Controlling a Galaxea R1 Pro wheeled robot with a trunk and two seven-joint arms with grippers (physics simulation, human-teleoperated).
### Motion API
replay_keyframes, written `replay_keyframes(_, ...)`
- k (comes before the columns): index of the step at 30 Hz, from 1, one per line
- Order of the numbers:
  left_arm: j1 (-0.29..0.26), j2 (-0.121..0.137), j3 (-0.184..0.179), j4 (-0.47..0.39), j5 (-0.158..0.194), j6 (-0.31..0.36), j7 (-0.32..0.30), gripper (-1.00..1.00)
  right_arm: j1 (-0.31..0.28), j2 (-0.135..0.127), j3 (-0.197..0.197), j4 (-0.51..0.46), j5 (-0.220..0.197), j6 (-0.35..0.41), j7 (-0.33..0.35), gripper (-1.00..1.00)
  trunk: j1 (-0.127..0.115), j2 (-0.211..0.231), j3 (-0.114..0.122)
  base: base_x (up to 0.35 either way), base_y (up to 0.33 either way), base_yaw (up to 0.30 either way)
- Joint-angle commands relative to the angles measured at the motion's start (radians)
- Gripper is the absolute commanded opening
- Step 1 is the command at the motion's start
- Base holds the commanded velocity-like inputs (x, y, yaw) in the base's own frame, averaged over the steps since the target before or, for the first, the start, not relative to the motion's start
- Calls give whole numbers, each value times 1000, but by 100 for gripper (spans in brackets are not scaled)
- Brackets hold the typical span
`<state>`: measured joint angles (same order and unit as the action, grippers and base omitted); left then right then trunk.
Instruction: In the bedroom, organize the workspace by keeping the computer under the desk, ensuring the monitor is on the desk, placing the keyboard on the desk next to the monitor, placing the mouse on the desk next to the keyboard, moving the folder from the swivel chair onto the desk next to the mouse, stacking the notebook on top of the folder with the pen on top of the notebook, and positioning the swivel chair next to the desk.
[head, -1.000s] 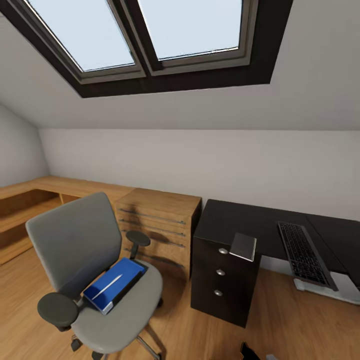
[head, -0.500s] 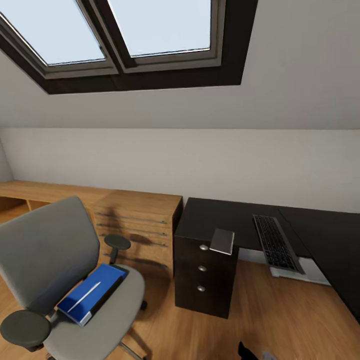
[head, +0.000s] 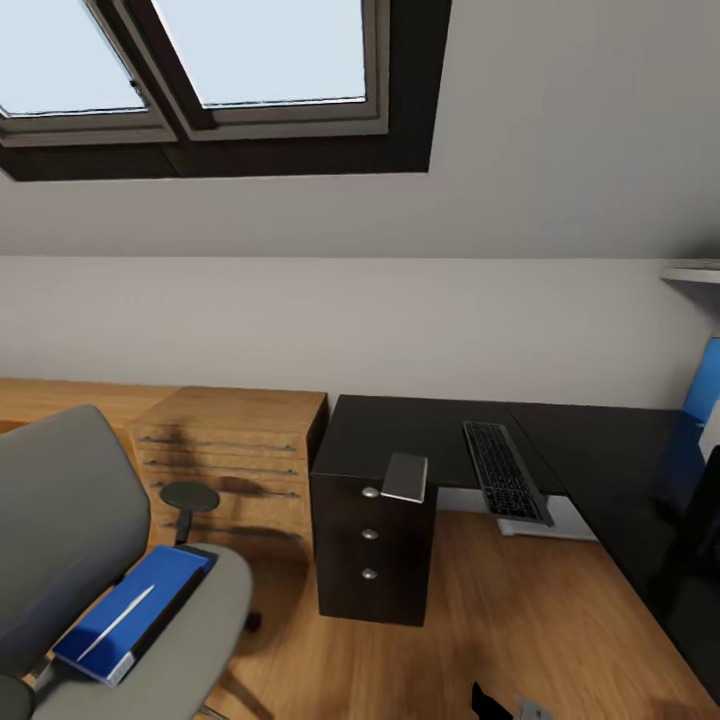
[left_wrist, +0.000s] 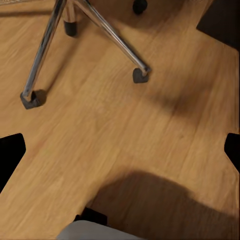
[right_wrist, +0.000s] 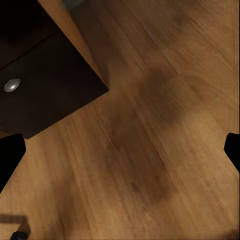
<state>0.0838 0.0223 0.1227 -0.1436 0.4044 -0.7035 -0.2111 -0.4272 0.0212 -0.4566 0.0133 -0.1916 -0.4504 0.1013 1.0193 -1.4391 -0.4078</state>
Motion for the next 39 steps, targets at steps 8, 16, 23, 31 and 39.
replay_keyframes(8, 1, -53, 8, -95, -139, 42, 107, 100, -1, -2, -2, 1, -4, -4, 9, 100, 0, -1, -1, 0, 0, -266)
replay_keyframes(16, 1, -98, 9, -241, -334, 306, 290, 100, 4, -2, -2, 1, 45, -4, 9, 100, 0, -1, -1, 0, 0, -265)
replay_keyframes(23, 1, -120, 9, -337, -382, 419, 334, 100, 8, -2, -2, 2, 69, -4, 8, 100, 0, -1, -1, 0, 0, -266)
replay_keyframes(31, 0, -159, 8, -388, -393, 457, 348, 100, 8, -5, -1, 0, 80, -8, 8, 100, 0, -1, -1, 0, 0, -265)
replay_keyframes(39, -9, -172, 8, -492, -394, 662, 351, 100, 8, -9, -2, 0, 159, -21, 8, 100, 0, -1, -1, 0, 0, -162)
